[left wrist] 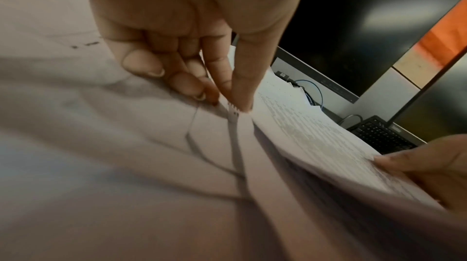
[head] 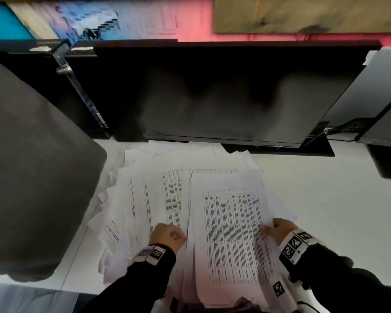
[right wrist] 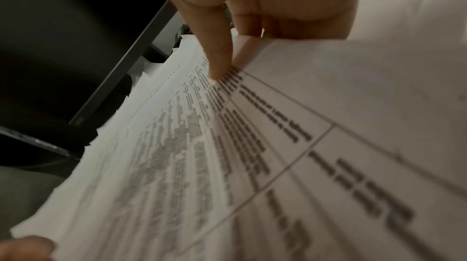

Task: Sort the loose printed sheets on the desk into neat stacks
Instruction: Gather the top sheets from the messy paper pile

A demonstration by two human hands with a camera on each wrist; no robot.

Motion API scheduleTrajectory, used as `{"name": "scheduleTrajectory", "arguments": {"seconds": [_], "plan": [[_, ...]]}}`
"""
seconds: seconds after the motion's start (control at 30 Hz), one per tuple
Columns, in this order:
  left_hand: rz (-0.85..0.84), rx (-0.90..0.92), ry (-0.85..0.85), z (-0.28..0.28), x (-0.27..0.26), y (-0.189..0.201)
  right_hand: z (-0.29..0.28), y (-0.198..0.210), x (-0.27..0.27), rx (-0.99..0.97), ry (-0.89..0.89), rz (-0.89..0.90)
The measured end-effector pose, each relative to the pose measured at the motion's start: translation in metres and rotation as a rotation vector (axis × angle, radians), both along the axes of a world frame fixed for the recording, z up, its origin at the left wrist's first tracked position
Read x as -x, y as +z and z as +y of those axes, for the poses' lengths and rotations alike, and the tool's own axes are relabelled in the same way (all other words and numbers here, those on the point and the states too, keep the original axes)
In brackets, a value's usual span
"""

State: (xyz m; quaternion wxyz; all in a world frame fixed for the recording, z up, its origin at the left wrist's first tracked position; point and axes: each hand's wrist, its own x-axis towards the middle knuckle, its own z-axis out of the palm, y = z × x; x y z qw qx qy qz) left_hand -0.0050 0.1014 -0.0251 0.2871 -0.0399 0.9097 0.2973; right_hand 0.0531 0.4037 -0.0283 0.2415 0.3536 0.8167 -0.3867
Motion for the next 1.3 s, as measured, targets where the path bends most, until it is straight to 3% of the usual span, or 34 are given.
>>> {"name": "scheduleTrajectory", "arguments": {"seconds": [0.07, 0.17, 0.4, 0.63, 0.93, 1.13, 1.3], "plan": [[0.072, -0.041, 0.169, -0.011, 0.007, 0.0, 0.004, 0.005, 0.004, -0.059, -0.045, 0.019], [-0.025, -0.216, 0.323, -0.022, 0.013, -0.002, 0.011, 0.008, 0.01, -0.087, -0.114, 0.024], [-0.21, -0.428, 0.342, 0.001, 0.007, -0.011, -0.006, 0.01, 0.021, -0.06, -0.029, -0.001], [-0.047, -0.237, 0.254, -0.001, 0.008, -0.016, -0.006, 0.006, 0.02, -0.129, 0.05, -0.102], [0.041, -0.105, 0.544, -0.051, 0.019, -0.005, -0.011, 0.014, 0.028, -0.111, -0.005, 0.037], [-0.1, -0.228, 0.448, -0.048, 0.013, -0.015, -0.035, 0.006, 0.041, -0.06, 0.083, -0.013], [-0.203, -0.07, 0.217, -0.045, 0.005, -0.013, -0.052, 0.003, 0.043, -0.068, 0.134, -0.036]]}}
